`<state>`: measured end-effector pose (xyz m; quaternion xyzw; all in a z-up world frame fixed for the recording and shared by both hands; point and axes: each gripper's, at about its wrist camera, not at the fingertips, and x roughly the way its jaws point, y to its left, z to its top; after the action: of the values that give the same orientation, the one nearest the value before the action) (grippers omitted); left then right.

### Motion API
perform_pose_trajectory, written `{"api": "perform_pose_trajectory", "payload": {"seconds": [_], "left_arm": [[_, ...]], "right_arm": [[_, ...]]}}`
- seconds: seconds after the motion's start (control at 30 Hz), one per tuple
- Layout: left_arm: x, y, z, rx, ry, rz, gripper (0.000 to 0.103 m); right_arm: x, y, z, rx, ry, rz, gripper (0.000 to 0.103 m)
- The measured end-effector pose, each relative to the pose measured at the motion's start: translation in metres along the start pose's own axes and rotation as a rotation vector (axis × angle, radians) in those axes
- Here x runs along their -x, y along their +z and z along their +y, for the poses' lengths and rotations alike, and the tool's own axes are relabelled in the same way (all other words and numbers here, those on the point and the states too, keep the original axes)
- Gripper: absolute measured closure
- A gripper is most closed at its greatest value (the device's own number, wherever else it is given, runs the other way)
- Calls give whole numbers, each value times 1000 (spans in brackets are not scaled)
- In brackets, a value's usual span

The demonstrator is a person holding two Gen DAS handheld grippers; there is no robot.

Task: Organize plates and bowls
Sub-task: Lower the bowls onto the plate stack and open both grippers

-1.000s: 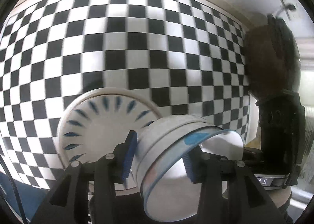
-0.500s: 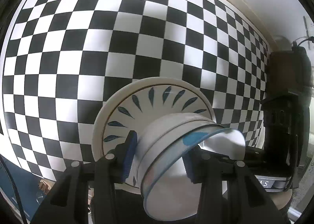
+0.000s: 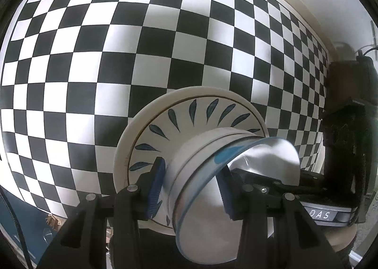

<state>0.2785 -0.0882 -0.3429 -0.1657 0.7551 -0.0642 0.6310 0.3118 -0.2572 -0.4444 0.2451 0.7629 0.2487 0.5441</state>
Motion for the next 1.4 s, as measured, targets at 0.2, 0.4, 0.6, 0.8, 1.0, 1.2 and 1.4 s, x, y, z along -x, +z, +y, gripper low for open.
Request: {"api": "perform_pose_trajectory", "payload": {"seconds": [0.2,0.4,0.6,0.8,1.0,1.2,1.4], "left_arm": [[-2,-6,3,4,13,-8,64],[12,-12,3,1,39,-65,63],[38,-26,-1,-25,139,-176,61],[60,-46,-4,-48,188,-266,61],[79,-75,-7,-63,202,-328,61],[98,-100,-9,-55,246,-418,60],[125,-119,-16,-91,304,-552,14]], "right_arm": [[1,-1,6,15,-34,-8,58],[2,-6,13,45,-81,-16,59],[20,-20,30,108,-171,-72,59],[53,-47,56,192,-295,-180,58],[81,-80,82,241,-368,-273,54],[100,-111,107,266,-423,-362,20],[115,-136,121,270,-478,-458,13]]}}
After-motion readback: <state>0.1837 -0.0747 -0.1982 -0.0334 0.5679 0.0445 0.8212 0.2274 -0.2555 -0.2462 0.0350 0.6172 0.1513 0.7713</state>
